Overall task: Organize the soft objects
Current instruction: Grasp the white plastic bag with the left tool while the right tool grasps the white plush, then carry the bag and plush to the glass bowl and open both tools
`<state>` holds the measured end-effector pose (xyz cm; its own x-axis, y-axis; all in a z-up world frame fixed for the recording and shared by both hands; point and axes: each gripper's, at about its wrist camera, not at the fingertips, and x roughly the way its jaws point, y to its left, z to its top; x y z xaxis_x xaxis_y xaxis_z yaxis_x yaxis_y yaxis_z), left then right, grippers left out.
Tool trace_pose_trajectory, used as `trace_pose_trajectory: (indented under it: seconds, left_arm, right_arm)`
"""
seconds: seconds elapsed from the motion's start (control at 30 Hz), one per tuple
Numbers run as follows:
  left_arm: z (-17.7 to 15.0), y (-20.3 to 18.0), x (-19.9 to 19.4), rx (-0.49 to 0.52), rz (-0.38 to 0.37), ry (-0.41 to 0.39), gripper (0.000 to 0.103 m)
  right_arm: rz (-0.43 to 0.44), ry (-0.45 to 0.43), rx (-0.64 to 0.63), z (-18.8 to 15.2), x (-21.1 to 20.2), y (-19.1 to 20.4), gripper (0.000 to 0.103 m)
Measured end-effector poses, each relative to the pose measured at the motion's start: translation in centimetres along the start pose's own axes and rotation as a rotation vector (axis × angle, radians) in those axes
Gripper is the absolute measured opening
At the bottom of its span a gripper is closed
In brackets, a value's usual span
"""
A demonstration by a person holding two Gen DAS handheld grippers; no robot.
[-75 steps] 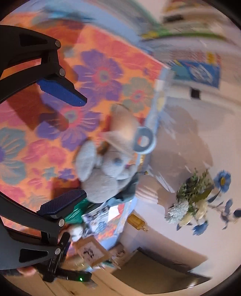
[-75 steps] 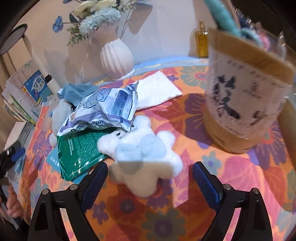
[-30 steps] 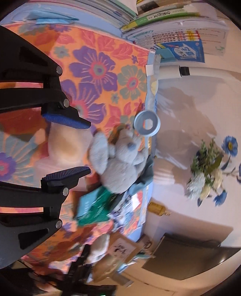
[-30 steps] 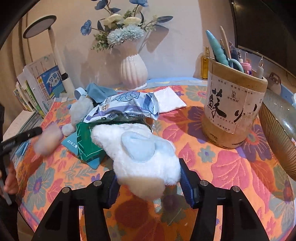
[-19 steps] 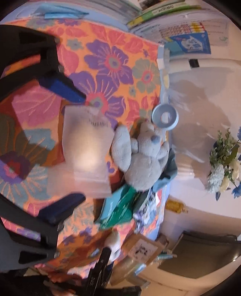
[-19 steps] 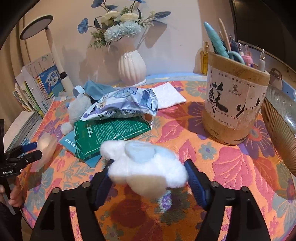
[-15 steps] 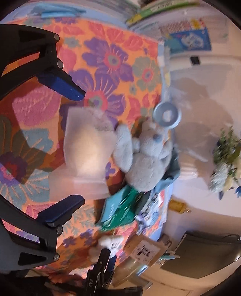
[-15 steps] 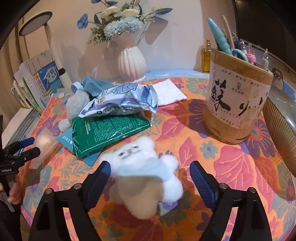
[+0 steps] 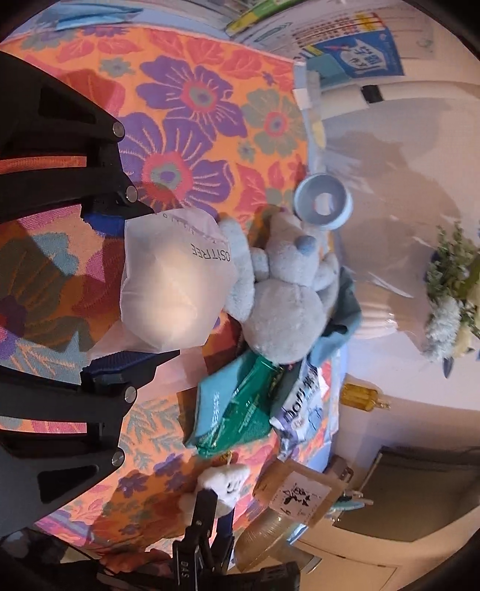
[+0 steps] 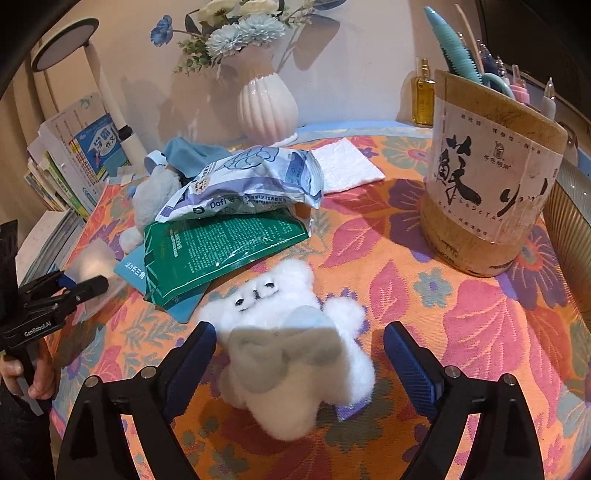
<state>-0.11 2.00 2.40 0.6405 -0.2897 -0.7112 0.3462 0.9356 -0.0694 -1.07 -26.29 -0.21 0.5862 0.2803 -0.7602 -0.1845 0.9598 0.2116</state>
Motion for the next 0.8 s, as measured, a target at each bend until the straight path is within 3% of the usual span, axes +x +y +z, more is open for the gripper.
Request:
trace_pose_trajectory:
  seconds: [0.1,0.13,0.17,0.3,0.37,0.53,0.63,0.8]
  left_arm:
    - [0.0,-0.2,-0.5,0.001,0.015,-0.023,0.049]
    - [0.0,-0.3,-0.7,-0.003,0.014,-0.03,0.049]
    - [0.0,-0.3,-1.1,-0.013,0.004,-0.045,0.049]
    - [0.3,-1.6,-3.0,-0.003,-0.015,-0.084,0.049]
    - [0.7,-3.2,-4.3,0.035,-0.009,-0.107,0.049]
    - [2.5,-6.5,-6.6,0.081,-0.06,-0.173,0.048]
    - [3.7,-8.7,-7.2,0.107,-0.091,-0.202,0.048]
    - [5.5,-11.7,-7.2,0.117,-0.154,-0.223,0.048]
  right_arm:
    - [0.004,-0.007,-0.018,0.1,0.0,0.4,0.086]
    - [0.005,-0.012,-0.025,0.1,-0.1,0.6,0.079]
    - [0.001,-0.02,-0.038,0.0,-0.2,0.8,0.063]
    - [-0.031,-0.07,-0.089,-0.3,-1.1,2.0,0.053]
    - [-0.003,-0.104,-0.092,-0.5,-2.1,2.1,0.047]
    - [0.086,-0.155,0.015,-0.4,-5.0,-0.2,0.047]
    - [0.032,-0.176,0.017,-0.1,-6.5,-1.8,0.047]
    - [0.062,-0.237,0.106,-0.6,-9.9,-5.4,0.047]
